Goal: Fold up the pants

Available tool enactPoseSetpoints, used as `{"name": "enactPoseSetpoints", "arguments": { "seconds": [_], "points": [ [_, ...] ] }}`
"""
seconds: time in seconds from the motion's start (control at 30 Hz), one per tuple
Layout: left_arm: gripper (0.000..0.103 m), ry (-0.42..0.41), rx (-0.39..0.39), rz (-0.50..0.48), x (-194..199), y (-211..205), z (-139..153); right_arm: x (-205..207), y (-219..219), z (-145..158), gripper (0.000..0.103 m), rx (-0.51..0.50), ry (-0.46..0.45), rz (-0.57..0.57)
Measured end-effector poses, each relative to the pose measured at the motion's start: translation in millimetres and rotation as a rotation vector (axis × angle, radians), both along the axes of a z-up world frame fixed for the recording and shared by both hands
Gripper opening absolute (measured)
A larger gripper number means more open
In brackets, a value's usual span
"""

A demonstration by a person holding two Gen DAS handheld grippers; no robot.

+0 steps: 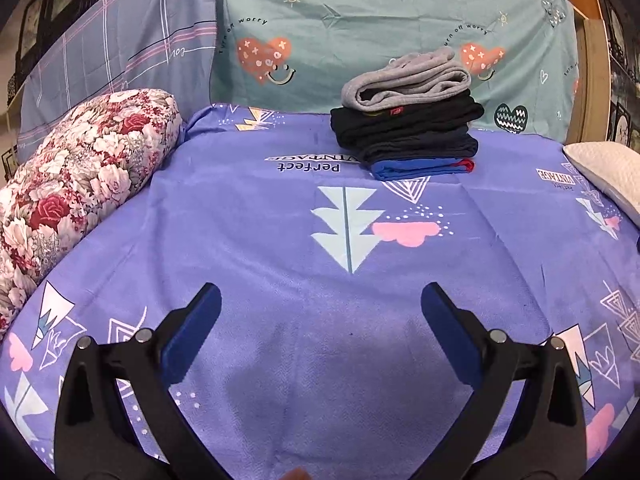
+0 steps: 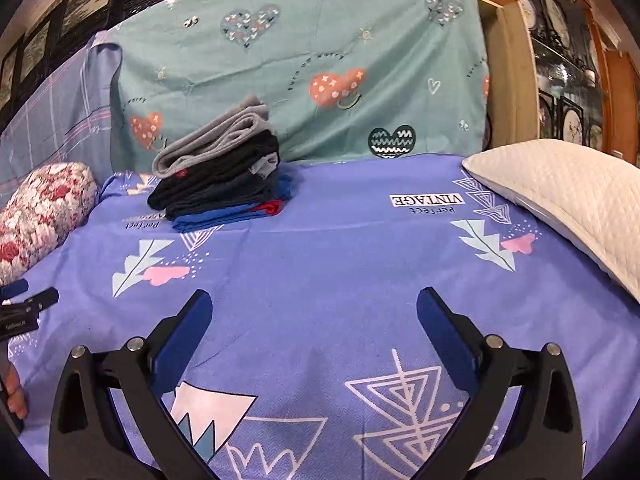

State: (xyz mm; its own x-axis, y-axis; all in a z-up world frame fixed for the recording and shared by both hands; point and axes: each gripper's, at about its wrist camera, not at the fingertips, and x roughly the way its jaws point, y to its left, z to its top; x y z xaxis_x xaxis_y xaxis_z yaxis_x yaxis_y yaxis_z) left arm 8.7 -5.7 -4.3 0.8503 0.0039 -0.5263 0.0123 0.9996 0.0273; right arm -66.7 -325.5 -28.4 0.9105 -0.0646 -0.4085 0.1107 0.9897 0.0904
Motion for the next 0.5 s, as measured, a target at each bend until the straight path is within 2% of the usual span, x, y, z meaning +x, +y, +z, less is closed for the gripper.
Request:
{"name": "enactPoseSetpoints", "arguments": {
  "seconds": [0.13,0.33,0.5],
  "points": [
    [0.101,-0.004,-0.019,0.008,-0.8,3.6,0.8,2.1,2.4,0.4,0.102,-0.009,0.014,0.02],
    [0.101,-0.008,0.006,0.007,-2.1,0.3,0.1,9.5,0.9,-3.6,0.102,-0.001,0.059,0.013],
    [0.101,-0.005,0.008,0.0,-1.5,-0.1,0.0,9.0,-0.2,-4.2,0.102,0.009,0.062,0.01]
  ]
}}
